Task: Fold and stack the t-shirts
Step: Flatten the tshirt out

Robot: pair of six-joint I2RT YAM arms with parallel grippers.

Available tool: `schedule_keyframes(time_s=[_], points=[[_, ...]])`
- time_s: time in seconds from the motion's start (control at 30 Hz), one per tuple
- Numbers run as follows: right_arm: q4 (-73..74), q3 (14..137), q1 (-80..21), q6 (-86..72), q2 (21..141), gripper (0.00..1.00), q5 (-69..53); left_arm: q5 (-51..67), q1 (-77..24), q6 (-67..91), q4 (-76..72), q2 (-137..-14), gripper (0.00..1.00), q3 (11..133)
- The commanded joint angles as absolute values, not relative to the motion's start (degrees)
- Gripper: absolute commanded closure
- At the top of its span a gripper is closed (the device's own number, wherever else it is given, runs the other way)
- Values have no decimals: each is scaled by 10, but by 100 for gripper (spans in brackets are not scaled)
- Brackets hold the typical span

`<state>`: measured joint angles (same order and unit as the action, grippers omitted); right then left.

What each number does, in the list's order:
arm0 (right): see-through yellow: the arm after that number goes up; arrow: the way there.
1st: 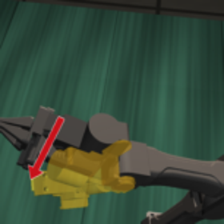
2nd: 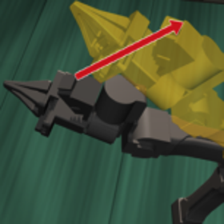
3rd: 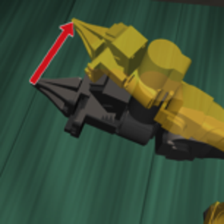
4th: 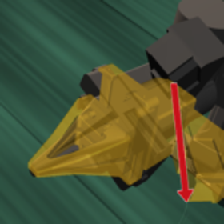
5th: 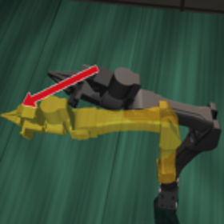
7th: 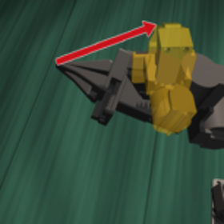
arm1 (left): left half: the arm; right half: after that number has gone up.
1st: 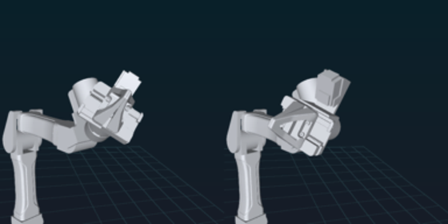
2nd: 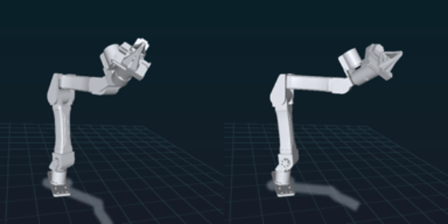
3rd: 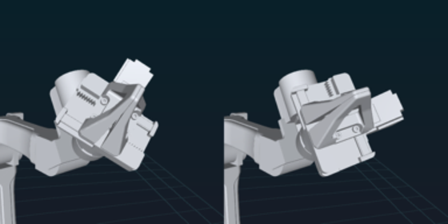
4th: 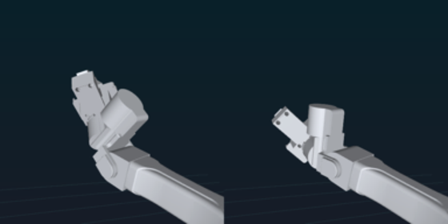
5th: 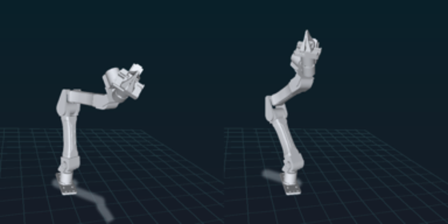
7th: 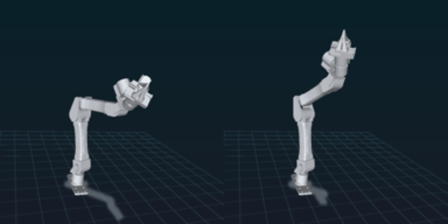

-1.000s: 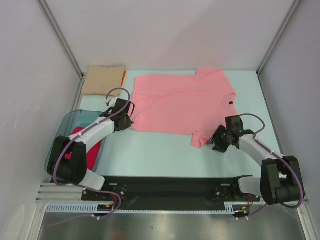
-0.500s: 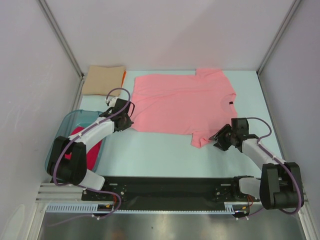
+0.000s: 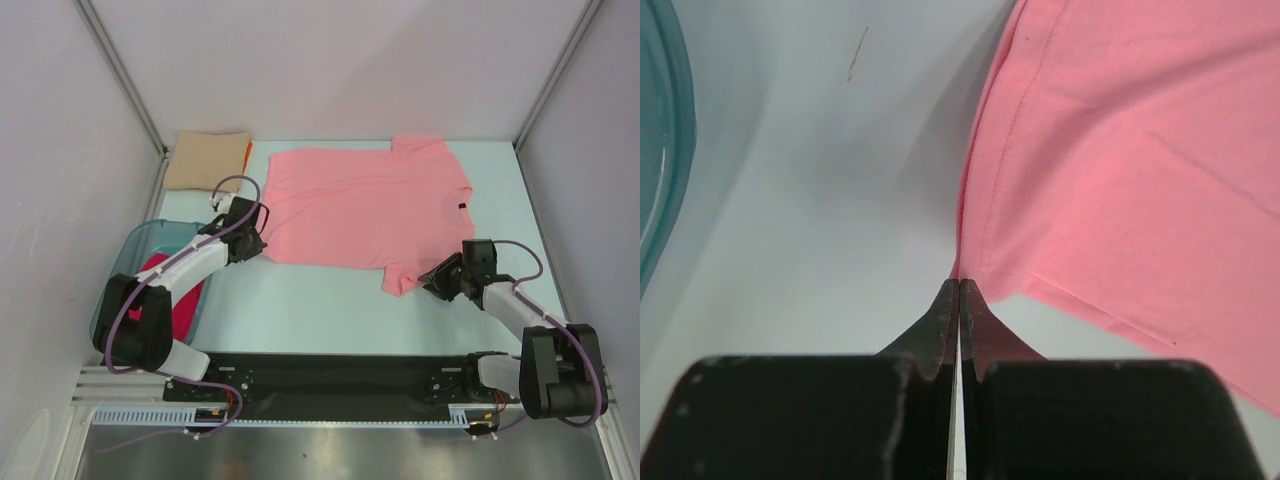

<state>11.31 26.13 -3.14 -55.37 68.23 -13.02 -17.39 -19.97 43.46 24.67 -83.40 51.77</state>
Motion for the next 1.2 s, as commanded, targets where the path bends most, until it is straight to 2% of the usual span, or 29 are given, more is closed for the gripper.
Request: schedule_keyframes(time_s=[0.0, 0.67, 0.77, 0.8, 0.9, 1.17], points=[[77, 262, -28, -569, 689, 65, -137, -176, -205, 430, 242, -810, 100, 527], [72, 243, -29, -593, 687, 68, -155, -171, -205, 432, 240, -817, 100, 528], [59, 243, -26, -592, 690, 80, -152, -172, -205, 432, 239, -815, 100, 528], [60, 247, -24, -587, 691, 90, -152, -174, -205, 432, 240, -815, 100, 527], [107, 271, -18, -563, 684, 100, -147, -178, -205, 432, 243, -813, 100, 526], [377, 357, -17, -497, 554, 100, 0, -178, -203, 439, 261, -777, 100, 513]])
